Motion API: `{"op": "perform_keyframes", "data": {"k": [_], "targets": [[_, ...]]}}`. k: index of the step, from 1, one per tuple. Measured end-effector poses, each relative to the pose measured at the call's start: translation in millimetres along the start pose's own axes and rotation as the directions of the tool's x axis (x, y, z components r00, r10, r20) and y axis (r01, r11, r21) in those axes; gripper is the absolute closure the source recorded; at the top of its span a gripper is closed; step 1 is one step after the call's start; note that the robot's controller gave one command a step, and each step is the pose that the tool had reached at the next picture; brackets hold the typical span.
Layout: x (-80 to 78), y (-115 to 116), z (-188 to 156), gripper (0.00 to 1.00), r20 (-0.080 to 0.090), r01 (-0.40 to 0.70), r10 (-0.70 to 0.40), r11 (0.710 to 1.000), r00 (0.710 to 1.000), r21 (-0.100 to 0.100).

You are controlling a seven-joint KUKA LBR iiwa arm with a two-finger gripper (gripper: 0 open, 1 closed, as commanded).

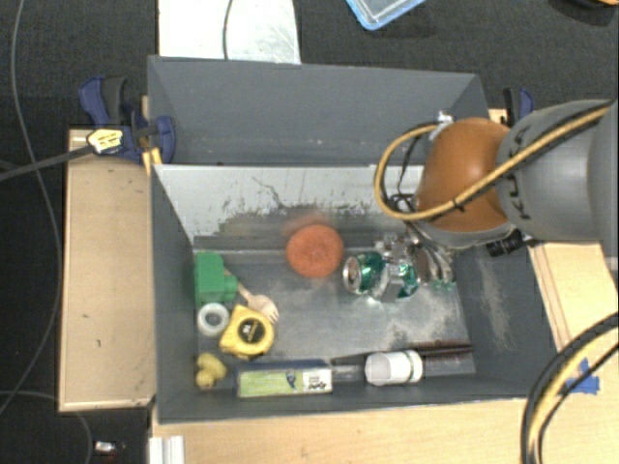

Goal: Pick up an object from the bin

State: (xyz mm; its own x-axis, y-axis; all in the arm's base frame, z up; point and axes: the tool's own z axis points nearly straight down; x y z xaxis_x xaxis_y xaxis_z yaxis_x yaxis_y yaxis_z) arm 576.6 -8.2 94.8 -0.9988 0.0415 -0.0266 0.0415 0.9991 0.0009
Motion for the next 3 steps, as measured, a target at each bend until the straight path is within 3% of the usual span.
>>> {"op": "perform_keyframes", "data": {"k": [1, 3], "targets": [[-0.2, 0, -19, 1.0, 0.0, 0.001, -0.001, 1.0, 1.0, 0.0], [-0.8, 0, -89, 1.0, -0.005, 0.003, -0.003, 1.0, 1.0, -0.001]]}}
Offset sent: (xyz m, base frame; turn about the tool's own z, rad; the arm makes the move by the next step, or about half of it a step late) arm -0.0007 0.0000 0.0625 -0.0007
